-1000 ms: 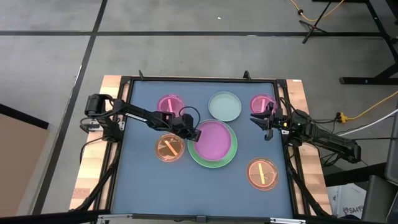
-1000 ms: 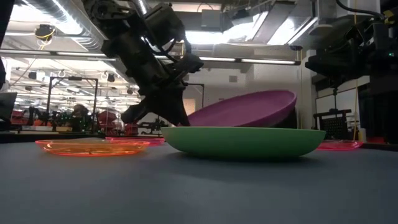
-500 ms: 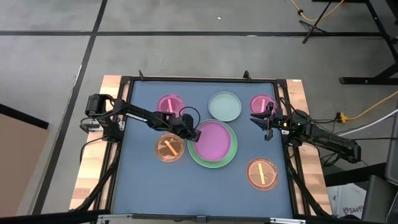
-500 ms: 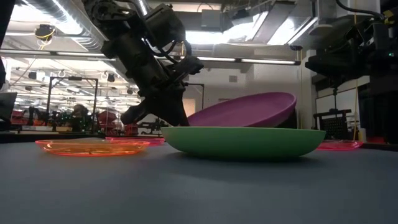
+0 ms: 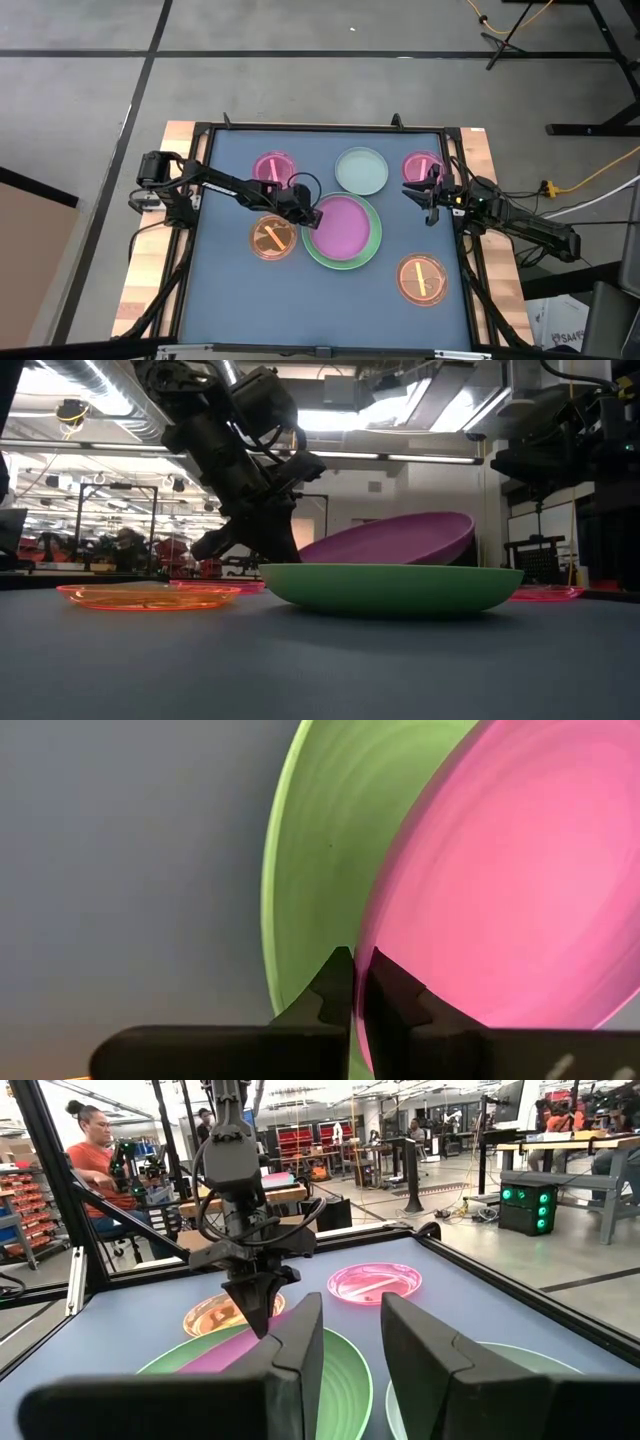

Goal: Stack plastic plates
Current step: Stack the pink plate on top of the green plate, then stack the gray plate on top of the pink plate

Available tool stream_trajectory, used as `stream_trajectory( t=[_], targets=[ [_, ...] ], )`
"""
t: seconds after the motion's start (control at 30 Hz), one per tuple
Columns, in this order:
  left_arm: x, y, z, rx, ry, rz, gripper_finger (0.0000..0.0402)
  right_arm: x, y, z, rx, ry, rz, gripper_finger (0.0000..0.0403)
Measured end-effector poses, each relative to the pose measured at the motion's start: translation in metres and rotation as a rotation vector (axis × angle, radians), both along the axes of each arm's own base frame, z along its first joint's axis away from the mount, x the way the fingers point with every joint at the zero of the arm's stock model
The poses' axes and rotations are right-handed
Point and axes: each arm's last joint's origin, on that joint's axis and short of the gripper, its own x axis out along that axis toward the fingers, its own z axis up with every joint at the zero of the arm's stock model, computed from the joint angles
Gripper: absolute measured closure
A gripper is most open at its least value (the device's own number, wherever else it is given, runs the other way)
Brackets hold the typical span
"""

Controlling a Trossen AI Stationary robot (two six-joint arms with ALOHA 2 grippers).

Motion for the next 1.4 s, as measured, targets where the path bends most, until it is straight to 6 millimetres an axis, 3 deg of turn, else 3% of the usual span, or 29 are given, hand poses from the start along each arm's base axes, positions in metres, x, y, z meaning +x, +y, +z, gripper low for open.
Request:
stream_trajectory(
  t=[0.17, 0.57, 1.03, 1.4],
  targets=[
    [0.000, 0.000, 0.000, 0.017, 0.001, -0.021, 0.0393, 0.000, 0.000, 0.000, 0.000, 0.000, 0.000, 0.0308],
    [0.000, 0.001, 0.000, 0.045, 0.001, -0.001, 0.0337, 0.000, 0.000, 0.000, 0.000, 0.000, 0.000, 0.0308],
    [0.000, 0.001, 0.001, 0.042, -0.006, -0.013, 0.0334, 0.000, 0.000, 0.000, 0.000, 0.000, 0.000, 0.0308],
    [-0.007, 0.000, 0.038, 0.132, -0.125, -0.106, 0.0333, 0.000, 0.000, 0.000, 0.000, -0.002, -0.007, 0.0307]
  ],
)
